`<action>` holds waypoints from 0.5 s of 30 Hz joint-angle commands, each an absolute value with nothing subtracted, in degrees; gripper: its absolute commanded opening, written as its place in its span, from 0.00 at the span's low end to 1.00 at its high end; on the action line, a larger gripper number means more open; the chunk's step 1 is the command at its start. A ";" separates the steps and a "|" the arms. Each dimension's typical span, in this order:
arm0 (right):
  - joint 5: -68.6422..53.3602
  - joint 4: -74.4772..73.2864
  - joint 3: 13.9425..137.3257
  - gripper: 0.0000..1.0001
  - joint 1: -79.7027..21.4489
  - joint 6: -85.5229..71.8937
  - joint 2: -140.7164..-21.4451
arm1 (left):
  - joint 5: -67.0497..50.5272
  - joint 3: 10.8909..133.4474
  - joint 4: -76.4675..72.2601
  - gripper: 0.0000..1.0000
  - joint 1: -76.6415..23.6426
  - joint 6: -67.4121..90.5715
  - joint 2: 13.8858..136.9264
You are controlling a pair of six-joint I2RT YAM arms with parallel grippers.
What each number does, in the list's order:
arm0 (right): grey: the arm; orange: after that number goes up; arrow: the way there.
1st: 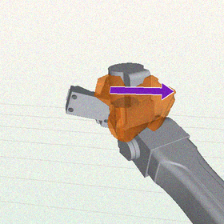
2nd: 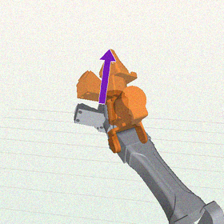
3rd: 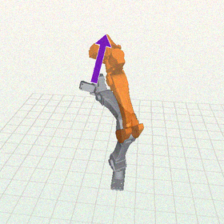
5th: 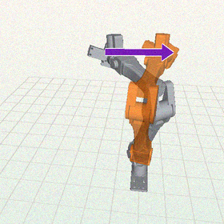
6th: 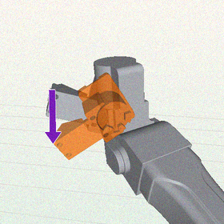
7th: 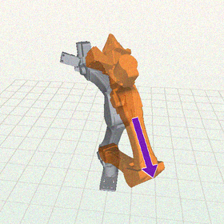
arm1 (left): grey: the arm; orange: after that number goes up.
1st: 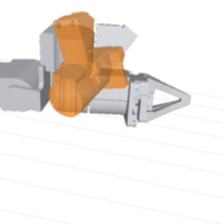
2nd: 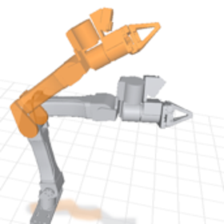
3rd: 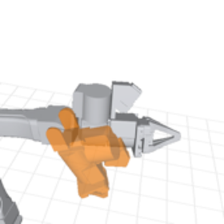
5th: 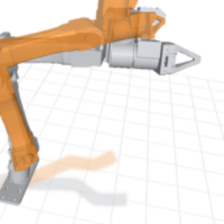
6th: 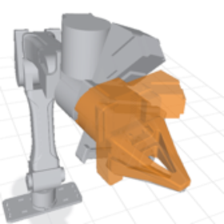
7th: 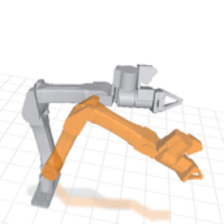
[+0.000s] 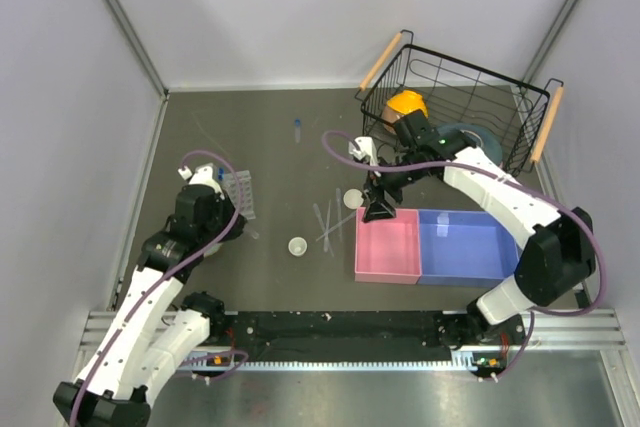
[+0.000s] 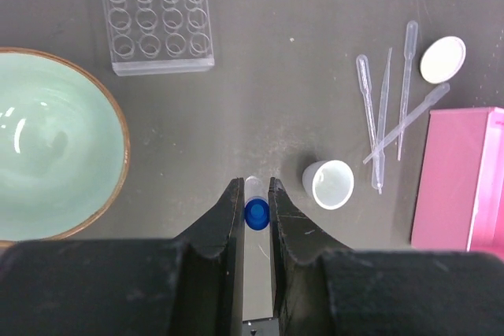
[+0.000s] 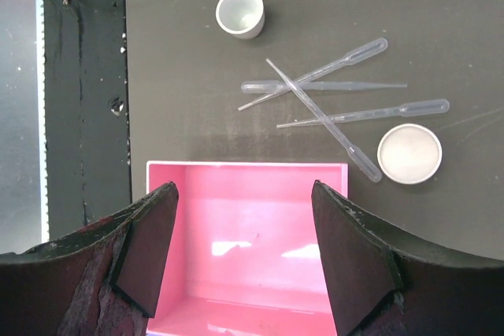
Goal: Organize the chemistry lab equipment
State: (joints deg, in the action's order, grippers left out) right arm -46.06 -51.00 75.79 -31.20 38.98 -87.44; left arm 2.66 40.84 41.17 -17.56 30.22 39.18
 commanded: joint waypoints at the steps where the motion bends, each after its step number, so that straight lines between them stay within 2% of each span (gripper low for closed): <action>1: -49.30 -50.98 74.36 0.70 -27.60 39.73 -83.50 | 2.82 44.56 42.18 0.04 -14.77 27.07 38.94; 8: -51.24 -50.98 71.81 0.70 -23.38 40.25 -80.86 | 0.27 45.96 42.80 0.04 -7.13 23.56 40.07; 15: -51.06 -50.89 70.05 0.70 -23.12 41.22 -79.28 | -1.84 46.67 41.14 0.05 -4.57 22.50 42.62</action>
